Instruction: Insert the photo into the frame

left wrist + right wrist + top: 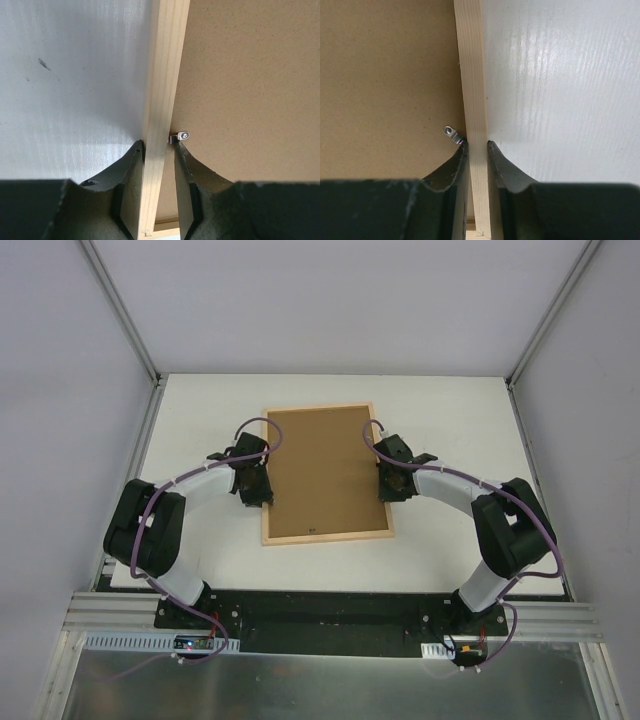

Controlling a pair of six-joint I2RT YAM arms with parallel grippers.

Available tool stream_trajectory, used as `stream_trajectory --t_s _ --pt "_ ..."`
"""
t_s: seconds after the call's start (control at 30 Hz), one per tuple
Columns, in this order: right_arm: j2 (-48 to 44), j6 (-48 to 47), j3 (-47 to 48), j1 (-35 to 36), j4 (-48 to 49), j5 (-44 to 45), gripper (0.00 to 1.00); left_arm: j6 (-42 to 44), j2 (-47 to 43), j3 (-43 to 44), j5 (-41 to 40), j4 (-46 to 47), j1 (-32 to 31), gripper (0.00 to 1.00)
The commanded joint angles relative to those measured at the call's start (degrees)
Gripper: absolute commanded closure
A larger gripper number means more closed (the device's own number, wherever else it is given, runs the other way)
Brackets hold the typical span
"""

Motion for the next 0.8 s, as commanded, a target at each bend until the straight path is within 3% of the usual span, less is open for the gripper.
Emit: stream_trajectory --t_s 0.0,0.17,0.4,0.5,0.57,0.77 --pt "2.36 0.48 0.31 -0.13 -0.54 -1.14 1.0 -0.27 0.76 -2.53 -6.01 -6.56 -0.39 1.0" --pt "2.54 0.57 0.58 -0.04 -0.71 -1.32 0.99 0.34 -0.73 -1.92 -3.03 -6.64 -0.65 0.99" --pt "3.07 1.53 1.19 -0.04 -1.41 -0.97 1.0 -2.28 -7.49 -2.26 -0.21 -7.61 -3.36 0.61" --pt "3.07 2.5 0.58 0.05 -1.33 -0.71 1.0 -7.81 -10.74 -4.02 -1.87 -8.75 -5.65 0.51" --pt "2.98 3.29 0.14 -0.04 -1.24 -0.35 1.0 -13.34 -13.55 -5.95 -3.63 -9.54 -7.32 0.5" --pt "2.02 6.71 -1.53 0.22 -0.1 -0.35 1.0 -37.32 -21.47 -11.75 -7.32 -9.63 -16.28 0.45"
